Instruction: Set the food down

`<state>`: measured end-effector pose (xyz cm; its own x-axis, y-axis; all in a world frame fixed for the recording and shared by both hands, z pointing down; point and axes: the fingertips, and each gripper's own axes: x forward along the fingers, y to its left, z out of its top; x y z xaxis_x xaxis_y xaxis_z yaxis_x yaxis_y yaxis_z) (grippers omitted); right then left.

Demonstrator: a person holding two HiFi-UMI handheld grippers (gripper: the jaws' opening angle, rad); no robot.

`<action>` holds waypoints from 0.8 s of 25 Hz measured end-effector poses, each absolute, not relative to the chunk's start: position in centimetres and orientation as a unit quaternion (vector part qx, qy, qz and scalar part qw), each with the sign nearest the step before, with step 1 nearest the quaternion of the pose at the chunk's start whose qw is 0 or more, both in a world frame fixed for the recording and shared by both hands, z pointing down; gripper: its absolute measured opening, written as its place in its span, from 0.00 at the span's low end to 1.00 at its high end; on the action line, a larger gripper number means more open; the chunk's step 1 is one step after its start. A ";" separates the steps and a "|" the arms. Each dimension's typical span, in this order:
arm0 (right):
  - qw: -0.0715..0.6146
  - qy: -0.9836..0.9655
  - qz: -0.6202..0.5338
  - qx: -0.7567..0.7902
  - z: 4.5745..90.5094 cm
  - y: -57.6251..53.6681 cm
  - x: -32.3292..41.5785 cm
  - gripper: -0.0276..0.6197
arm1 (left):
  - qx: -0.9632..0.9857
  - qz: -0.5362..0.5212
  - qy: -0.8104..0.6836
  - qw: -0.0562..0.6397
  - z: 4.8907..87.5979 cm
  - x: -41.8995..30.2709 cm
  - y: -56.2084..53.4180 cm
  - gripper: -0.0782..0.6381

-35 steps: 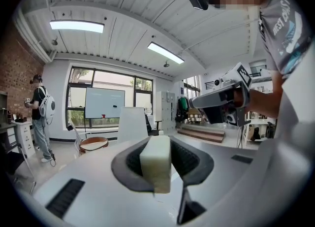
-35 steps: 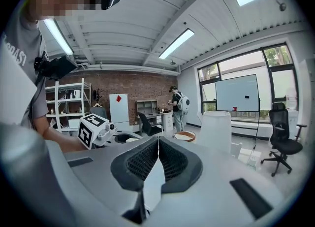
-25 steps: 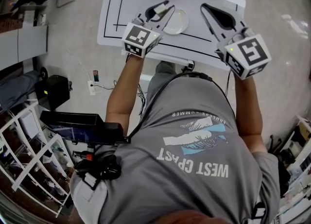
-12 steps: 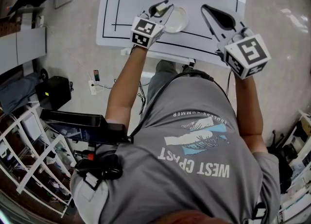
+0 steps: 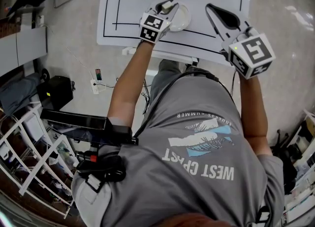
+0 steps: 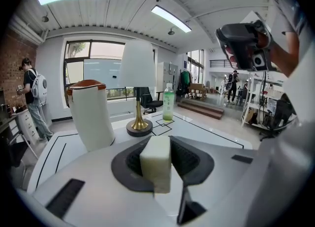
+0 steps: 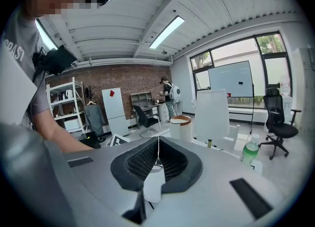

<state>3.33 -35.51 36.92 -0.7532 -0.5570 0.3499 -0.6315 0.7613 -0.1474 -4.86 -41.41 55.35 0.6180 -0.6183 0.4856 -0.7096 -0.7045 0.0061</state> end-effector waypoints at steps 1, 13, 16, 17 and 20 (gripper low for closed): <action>0.145 -0.927 0.131 0.321 37.1 -35.5 3.3 0.05 | 0.893 0.236 -0.370 0.098 55.8 -4.8 -41.4 0.24; 0.154 -0.924 0.140 0.320 38.1 -35.7 4.0 0.05 | 0.878 0.305 -0.359 0.087 61.2 -3.9 -41.4 0.24; 0.157 -0.923 0.141 0.321 38.3 -35.7 4.0 0.05 | 0.874 0.323 -0.355 0.081 62.3 -4.0 -41.2 0.24; 0.158 -0.923 0.141 0.321 38.4 -35.7 4.1 0.05 | 0.872 0.329 -0.354 0.079 62.6 -4.0 -41.1 0.24; 0.160 -0.922 0.143 0.321 38.6 -35.7 4.1 0.05 | 0.866 0.348 -0.352 0.070 63.6 -4.1 -41.0 0.24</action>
